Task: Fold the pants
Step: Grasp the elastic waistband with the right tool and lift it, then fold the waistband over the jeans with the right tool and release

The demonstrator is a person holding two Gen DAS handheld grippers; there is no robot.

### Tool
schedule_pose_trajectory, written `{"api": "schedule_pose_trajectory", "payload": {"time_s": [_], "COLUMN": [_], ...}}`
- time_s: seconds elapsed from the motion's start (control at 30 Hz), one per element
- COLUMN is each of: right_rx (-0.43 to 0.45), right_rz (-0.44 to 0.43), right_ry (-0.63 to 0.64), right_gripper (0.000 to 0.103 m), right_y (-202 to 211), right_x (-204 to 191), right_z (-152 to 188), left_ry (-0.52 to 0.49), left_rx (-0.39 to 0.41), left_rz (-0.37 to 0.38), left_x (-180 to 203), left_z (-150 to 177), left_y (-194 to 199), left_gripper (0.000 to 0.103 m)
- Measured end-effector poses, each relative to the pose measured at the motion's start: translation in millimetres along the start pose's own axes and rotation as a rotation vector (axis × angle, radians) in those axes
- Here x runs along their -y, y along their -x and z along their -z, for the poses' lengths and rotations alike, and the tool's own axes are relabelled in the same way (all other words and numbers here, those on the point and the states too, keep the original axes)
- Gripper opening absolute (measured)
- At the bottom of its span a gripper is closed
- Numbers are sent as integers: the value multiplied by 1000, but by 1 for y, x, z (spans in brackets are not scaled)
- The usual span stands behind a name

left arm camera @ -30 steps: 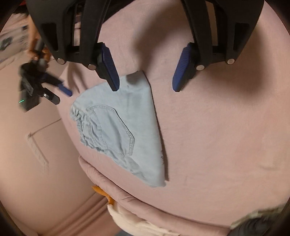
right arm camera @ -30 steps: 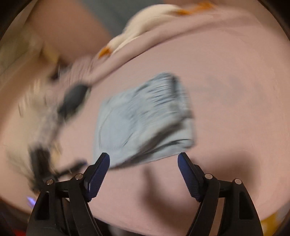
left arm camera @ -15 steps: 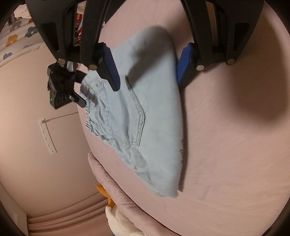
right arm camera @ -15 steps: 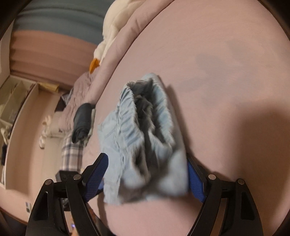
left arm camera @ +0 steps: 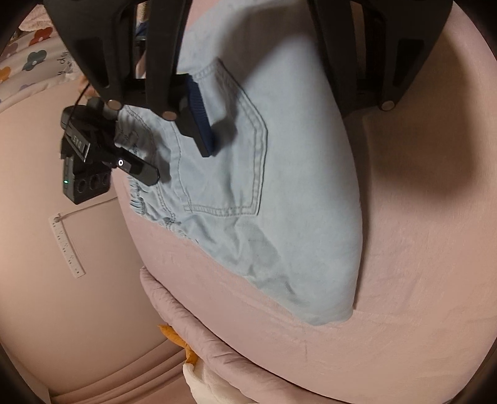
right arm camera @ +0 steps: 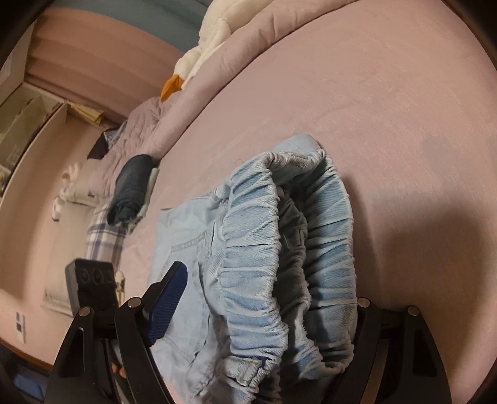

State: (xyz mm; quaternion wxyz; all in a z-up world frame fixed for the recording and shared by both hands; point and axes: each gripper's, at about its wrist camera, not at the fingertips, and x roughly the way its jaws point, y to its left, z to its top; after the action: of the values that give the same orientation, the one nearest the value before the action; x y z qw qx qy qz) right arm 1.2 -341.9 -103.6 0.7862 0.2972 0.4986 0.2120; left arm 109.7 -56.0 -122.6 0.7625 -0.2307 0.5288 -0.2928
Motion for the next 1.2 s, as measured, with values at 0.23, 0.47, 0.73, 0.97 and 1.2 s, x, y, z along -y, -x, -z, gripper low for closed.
{"api": "schedule_pose_trajectory", "payload": {"time_s": [0.23,0.47,0.73,0.97,1.2], "right_rx": [33,85,163,169,146], "right_rz": [96,191,240,254,251], "right_ry": [35,112,223,308,416], "right_gripper": [60,46,39,39,39], "right_y": [3,8,26,28,17], "right_x": [-8,-31,-67,-93,-128], "right_z": [10,20,37,49,63], "left_ry": [-31,-101,-211,-253,-252], "left_rx": [13,48,111,161,207], "left_rz": [-93,-206,-315,-366,-405], "left_x": [5,24,46,51,50], "left_z": [3,5,20,36,58], "left_y": [-1,-4,8,33,64], "left_gripper": [31,24,18,18,17]}}
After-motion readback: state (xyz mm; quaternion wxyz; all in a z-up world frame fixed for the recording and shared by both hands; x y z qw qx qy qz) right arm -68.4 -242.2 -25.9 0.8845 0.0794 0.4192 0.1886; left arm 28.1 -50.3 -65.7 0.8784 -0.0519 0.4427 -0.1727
